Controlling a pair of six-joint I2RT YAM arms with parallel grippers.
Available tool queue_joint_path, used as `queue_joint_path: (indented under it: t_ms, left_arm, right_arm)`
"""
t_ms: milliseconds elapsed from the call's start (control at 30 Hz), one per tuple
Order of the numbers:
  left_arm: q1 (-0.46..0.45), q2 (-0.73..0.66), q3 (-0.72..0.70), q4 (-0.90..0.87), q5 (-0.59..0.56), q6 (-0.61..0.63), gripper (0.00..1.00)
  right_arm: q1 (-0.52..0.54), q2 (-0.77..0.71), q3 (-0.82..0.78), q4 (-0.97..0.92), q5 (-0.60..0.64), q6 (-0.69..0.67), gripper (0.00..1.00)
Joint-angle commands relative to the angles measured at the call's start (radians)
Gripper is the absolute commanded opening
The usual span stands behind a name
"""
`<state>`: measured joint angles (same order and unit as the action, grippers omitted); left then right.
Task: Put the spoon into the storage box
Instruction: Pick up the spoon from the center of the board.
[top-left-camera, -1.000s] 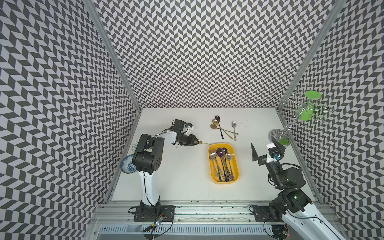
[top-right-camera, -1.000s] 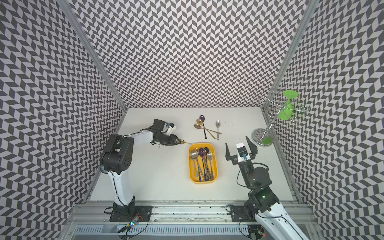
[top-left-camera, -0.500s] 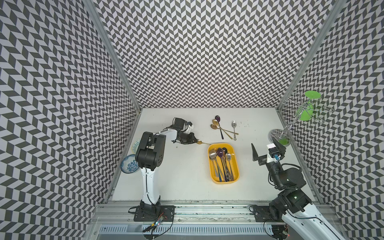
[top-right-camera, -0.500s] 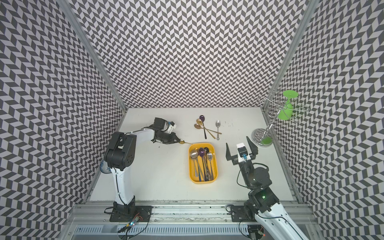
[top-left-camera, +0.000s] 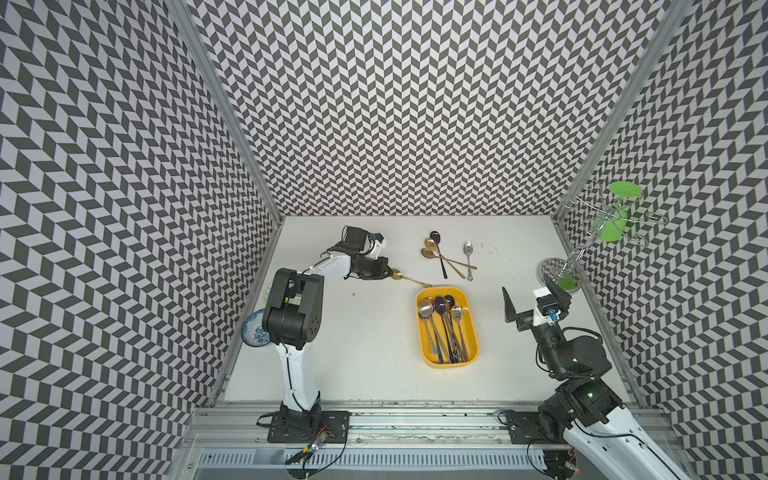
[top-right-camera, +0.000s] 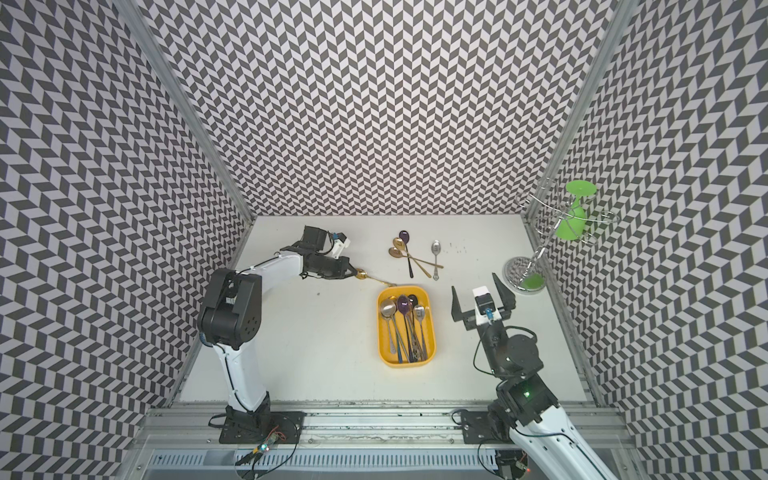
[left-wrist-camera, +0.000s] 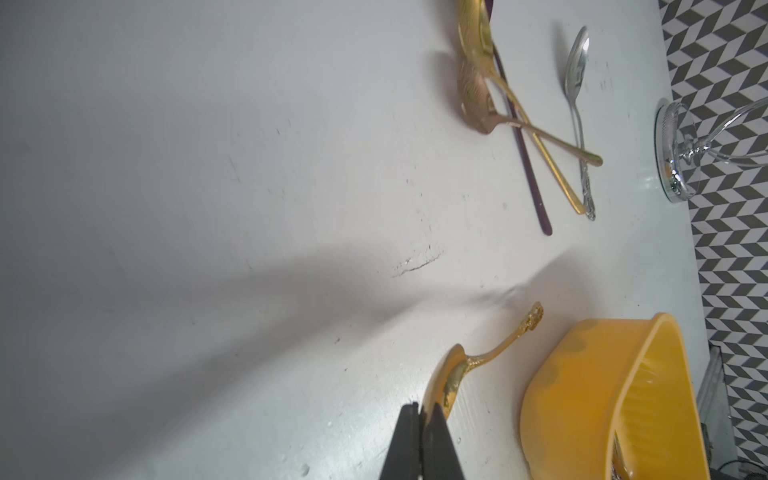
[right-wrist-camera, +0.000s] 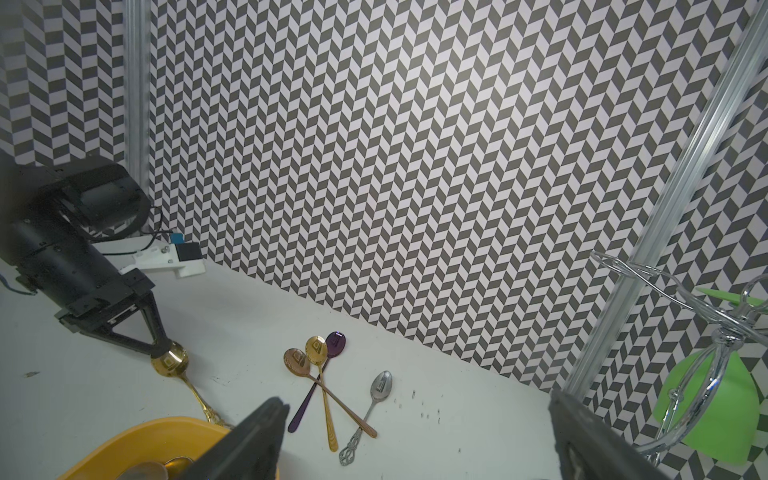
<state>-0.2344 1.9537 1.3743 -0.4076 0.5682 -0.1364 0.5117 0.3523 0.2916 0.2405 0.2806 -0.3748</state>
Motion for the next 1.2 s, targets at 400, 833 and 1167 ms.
queue_joint_path:
  t_ms: [400,833,1167]
  left_arm:
    - [0.003,-0.201,0.236,-0.169,-0.003,0.357,0.0]
    - [-0.108,-0.184,0.342,-0.364,0.016,0.677,0.0]
    - [-0.235,-0.155,0.381,-0.443,-0.048,0.855,0.0]
  right_arm:
    - [-0.007,-0.005,-0.012,0.064,0.007,-0.009,1.0]
    - [-0.008,-0.015,-0.02,0.068,0.033,-0.013,1.0]
    - [-0.008,-0.032,-0.023,0.068,0.023,-0.015,1.0]
